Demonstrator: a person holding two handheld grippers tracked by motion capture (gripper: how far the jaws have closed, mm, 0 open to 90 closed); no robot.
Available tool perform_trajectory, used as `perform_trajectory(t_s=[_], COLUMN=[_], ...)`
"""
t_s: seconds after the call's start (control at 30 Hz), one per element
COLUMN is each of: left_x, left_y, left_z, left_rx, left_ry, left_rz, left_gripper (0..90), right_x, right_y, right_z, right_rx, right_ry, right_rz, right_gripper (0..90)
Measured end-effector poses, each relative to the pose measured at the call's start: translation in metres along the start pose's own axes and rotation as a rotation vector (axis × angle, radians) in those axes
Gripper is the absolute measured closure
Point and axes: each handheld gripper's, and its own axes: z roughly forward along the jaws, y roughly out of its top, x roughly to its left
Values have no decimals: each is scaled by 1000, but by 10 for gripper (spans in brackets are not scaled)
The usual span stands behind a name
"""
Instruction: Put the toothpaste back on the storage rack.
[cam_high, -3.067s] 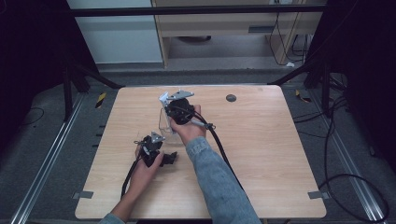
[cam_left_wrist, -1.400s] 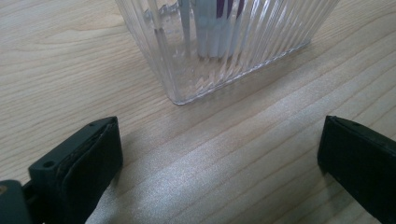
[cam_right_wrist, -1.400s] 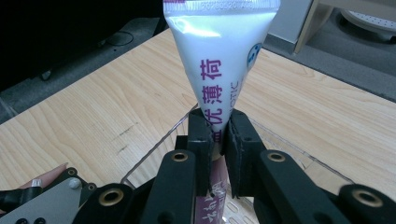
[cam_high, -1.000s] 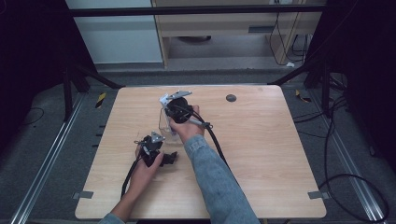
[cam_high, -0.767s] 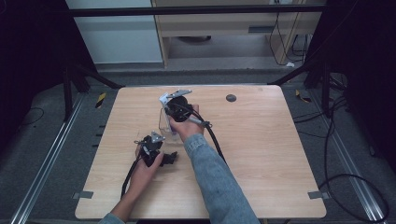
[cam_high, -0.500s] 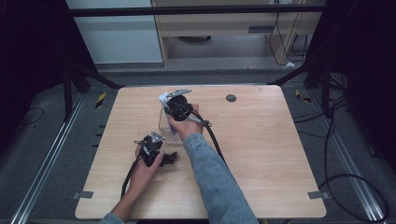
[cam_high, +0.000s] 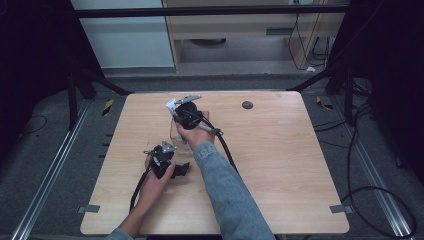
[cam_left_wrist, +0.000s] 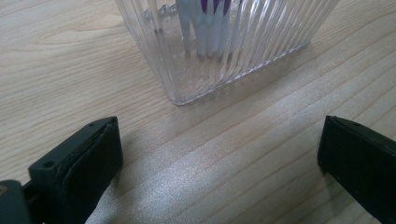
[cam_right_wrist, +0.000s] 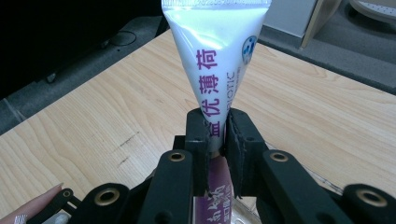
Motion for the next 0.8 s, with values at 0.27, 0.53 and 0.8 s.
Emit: perform_trajectory(t_s=[0.27, 0.53, 0.8], left_x=[0, 0, 0], left_y=[0, 0, 0], left_z=[0, 0, 0], left_rx=[0, 0, 0], left_ry=[0, -1, -2], left_rz=[0, 0, 0], left_gripper=[0, 0, 0], right_x=[1, 1, 0], right_y=[0, 0, 0], right_z=[2, 2, 0], right_rx=[-1, 1, -5], right_ry=[1, 2, 0], right_rz=[-2, 0, 6], right_gripper=[789, 784, 758])
